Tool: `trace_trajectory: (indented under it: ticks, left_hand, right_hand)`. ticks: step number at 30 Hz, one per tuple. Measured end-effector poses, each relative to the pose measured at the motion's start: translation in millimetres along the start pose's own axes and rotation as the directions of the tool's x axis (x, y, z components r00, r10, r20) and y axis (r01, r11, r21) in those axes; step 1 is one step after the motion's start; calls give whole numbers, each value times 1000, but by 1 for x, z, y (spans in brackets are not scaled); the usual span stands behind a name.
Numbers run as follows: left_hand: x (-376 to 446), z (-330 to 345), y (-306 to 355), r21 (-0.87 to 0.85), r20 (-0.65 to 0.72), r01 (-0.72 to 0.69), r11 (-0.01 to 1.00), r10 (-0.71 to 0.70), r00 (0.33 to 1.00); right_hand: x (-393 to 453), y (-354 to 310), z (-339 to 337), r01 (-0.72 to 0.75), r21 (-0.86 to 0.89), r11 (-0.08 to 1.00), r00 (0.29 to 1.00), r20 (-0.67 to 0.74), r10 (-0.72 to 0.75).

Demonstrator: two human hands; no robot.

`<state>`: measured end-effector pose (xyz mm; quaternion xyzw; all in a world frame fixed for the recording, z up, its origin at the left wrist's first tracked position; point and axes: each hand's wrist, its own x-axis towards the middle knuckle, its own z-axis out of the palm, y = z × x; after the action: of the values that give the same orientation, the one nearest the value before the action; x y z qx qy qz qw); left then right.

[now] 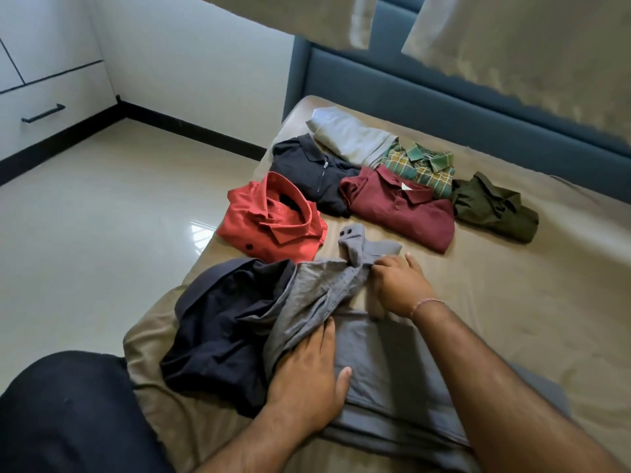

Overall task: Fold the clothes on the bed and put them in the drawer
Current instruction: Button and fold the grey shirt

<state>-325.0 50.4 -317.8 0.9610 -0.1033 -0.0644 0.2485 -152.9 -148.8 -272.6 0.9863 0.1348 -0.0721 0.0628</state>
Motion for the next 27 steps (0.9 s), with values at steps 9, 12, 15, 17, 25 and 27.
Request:
trace_trajectory:
  ticks: [9,12,15,17,25,27]
  left_hand:
    - [-2,2,0,13,76,44,999,-45,996]
    - [-3,1,2,92,123,73,993,-84,989]
    - [-4,3,2,106,143,34,994,-49,989]
    - [-3,9,-3,85,32,13,996,-16,999]
    - [5,2,4,165,32,14,986,-19,999]
    - [0,-2,4,206,89,-11,979,-8,996]
  right_hand:
    - [-108,26,-62,-56,369,928,859,-456,233]
    - [-155,47,-85,-29,517,855,839,-452,302]
    - [-194,72,-103,-12,607,795,900,-340,273]
    - [-214,84,-103,-44,605,795,942,-240,235]
    - [-242,108,-20,-142,-77,987,984,99,149]
    - [-248,116,-9,-198,-72,978,911,-380,156]
